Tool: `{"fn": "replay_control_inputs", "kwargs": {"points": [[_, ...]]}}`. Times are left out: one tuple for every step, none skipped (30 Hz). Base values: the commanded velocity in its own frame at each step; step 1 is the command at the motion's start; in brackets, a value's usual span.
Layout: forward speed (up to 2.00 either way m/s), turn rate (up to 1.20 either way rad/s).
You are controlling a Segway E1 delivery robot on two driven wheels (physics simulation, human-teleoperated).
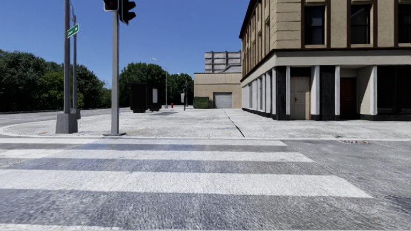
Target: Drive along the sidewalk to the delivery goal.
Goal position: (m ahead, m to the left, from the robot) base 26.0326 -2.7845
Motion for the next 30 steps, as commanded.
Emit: {"fn": "replay_control_inputs", "kwargs": {"points": [[2.0, -0.1], [2.0, -0.2], [2.0, -0.21], [2.0, -0.22], [2.0, -0.22], [2.0, -0.22], [2.0, -0.23], [2.0, -0.23], [2.0, -0.23], [2.0, -0.23], [2.0, -0.23], [2.0, -0.23], [2.0, -0.23], [2.0, -0.23], [2.0, -0.23], [2.0, -0.23], [2.0, -0.23], [2.0, -0.23], [2.0, -0.23], [2.0, -0.23], [2.0, -0.23], [2.0, -0.23], [2.0, -0.23], [2.0, -0.23], [2.0, -0.23], [2.0, -0.23], [2.0, -0.23], [2.0, -0.23], [2.0, -0.23], [2.0, -0.23]]}}
